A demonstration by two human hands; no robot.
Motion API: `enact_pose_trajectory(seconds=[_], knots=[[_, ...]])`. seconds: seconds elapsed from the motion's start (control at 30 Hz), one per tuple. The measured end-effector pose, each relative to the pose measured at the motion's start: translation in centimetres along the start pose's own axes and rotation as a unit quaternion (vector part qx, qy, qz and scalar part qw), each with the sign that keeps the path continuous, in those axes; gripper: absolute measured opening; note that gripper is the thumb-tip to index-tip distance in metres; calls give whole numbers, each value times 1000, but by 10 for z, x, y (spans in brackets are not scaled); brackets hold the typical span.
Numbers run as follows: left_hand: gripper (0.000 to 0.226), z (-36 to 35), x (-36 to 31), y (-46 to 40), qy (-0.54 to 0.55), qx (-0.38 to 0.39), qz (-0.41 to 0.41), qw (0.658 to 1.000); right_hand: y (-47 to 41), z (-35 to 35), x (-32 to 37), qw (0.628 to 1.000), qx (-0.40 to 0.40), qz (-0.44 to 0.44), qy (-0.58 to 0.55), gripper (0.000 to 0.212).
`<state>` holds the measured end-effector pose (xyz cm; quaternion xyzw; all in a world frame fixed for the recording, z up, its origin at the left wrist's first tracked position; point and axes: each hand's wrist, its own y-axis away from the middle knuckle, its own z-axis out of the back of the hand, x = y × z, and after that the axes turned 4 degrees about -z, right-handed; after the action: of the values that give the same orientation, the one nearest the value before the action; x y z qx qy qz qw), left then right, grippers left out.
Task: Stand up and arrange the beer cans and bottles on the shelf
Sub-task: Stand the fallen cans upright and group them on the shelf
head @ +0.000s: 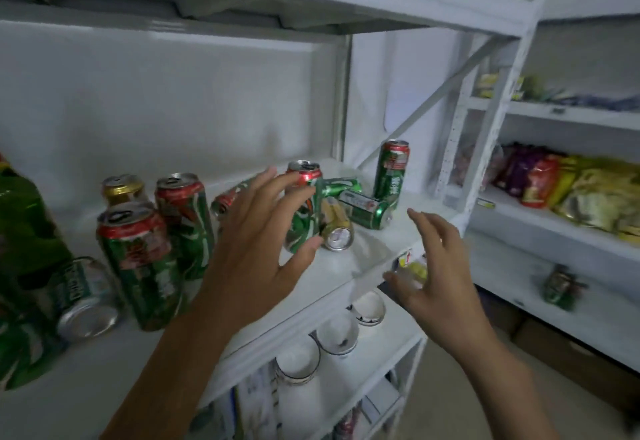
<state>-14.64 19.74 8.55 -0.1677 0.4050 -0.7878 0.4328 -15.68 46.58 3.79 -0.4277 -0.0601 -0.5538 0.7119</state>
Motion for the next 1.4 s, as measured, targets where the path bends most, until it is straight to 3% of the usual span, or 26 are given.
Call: enact_pose_trajectory(seconds=[0.33,0.77,1.2,1.4], knots=[[63,-63,-24,-27,6,50,21,998,-7,41,-44,999,-6,-40,10,88],[67,-90,-25,-41,30,89,74,993,-32,26,-66,999,21,-33,9,89],[59,-123,-9,-57,78,78,55,992,-62,-1,-90,999,22,-35,-3,83],[60,-146,-17,-65,69,60,83,992,-87,-3,-119,999,44,-10,-10,82]])
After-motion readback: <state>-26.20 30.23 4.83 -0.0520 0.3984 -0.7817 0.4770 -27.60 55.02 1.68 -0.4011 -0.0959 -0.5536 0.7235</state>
